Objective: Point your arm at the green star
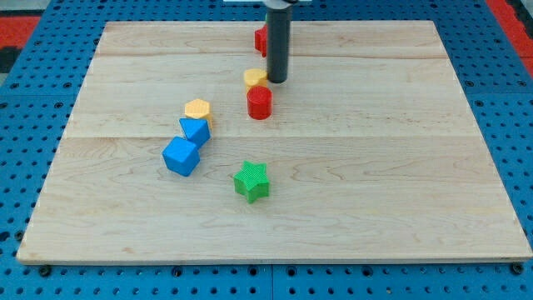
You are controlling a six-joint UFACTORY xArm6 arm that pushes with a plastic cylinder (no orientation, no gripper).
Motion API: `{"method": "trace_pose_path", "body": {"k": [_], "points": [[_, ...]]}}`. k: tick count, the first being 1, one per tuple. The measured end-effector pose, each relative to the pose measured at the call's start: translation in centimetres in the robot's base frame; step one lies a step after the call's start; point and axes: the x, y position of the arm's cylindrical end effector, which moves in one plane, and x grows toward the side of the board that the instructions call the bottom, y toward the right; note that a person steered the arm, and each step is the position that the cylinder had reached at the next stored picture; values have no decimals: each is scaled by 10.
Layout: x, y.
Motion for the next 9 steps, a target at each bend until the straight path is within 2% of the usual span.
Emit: {"method": "trace_pose_path", "body": {"k": [1, 3, 4, 5, 6, 7, 8, 9], "points": [[1, -54], [59, -69], [82, -27], [63, 12], [-10, 18], [-46, 22], [0, 62], [-6, -6]]}}
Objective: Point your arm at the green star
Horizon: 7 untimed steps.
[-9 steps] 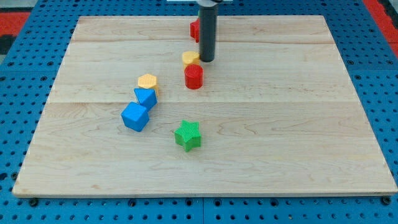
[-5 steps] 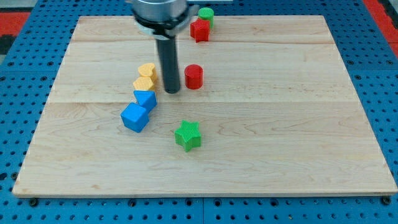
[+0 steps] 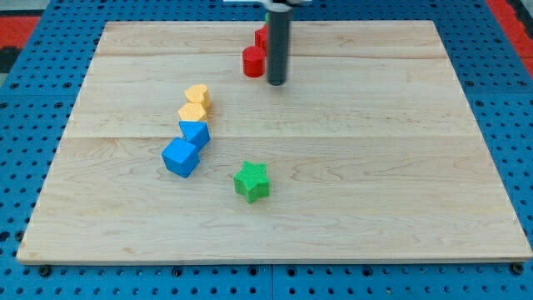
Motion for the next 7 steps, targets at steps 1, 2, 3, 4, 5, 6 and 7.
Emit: {"method": "trace_pose_path", "body": {"k": [1, 2, 3, 4, 5, 6, 7], "points": [[-1, -41], [-36, -12], [-39, 25], [48, 93], [140, 121], [219, 116], [226, 55]]}}
